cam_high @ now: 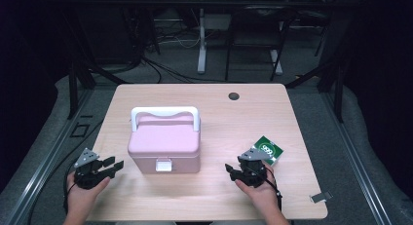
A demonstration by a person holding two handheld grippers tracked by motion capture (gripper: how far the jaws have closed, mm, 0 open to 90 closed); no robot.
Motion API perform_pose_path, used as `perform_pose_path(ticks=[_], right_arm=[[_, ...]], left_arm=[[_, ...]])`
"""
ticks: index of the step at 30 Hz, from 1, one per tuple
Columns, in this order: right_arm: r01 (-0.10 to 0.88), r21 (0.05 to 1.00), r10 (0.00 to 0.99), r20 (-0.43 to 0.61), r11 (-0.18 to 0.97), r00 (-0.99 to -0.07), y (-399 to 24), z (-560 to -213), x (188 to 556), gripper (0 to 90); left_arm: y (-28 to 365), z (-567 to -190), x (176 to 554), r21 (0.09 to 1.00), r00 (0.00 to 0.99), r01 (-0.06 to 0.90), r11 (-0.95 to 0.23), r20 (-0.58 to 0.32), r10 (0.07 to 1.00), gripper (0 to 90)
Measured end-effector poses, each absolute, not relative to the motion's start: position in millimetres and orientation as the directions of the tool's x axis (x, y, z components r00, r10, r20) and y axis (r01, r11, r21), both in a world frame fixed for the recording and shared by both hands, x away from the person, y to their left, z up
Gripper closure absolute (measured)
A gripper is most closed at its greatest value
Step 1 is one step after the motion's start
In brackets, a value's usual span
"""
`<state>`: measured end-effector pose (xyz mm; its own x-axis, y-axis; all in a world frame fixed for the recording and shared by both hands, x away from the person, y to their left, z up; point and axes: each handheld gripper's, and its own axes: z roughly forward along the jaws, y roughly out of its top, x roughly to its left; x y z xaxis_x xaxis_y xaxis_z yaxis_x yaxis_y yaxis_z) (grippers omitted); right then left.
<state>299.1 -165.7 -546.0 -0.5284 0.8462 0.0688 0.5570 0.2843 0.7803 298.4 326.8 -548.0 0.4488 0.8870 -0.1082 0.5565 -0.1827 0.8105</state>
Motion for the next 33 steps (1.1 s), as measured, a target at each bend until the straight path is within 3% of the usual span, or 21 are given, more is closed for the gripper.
perform_pose_path(ticks=[24, 33], right_arm=[[0.555, 0.776, 0.842, 0.058, 0.301, -0.537, -163, -545, 296, 49.3], [0.558, 0.780, 0.829, 0.092, 0.284, -0.551, -153, -524, 308, 57.9]], left_arm=[[324, -539, 309, 0.804, 0.446, 0.574, -0.153, -0.151, 0.882, 57.6], [321, -520, 329, 0.796, 0.440, 0.593, -0.123, -0.192, 0.878, 66.3]])
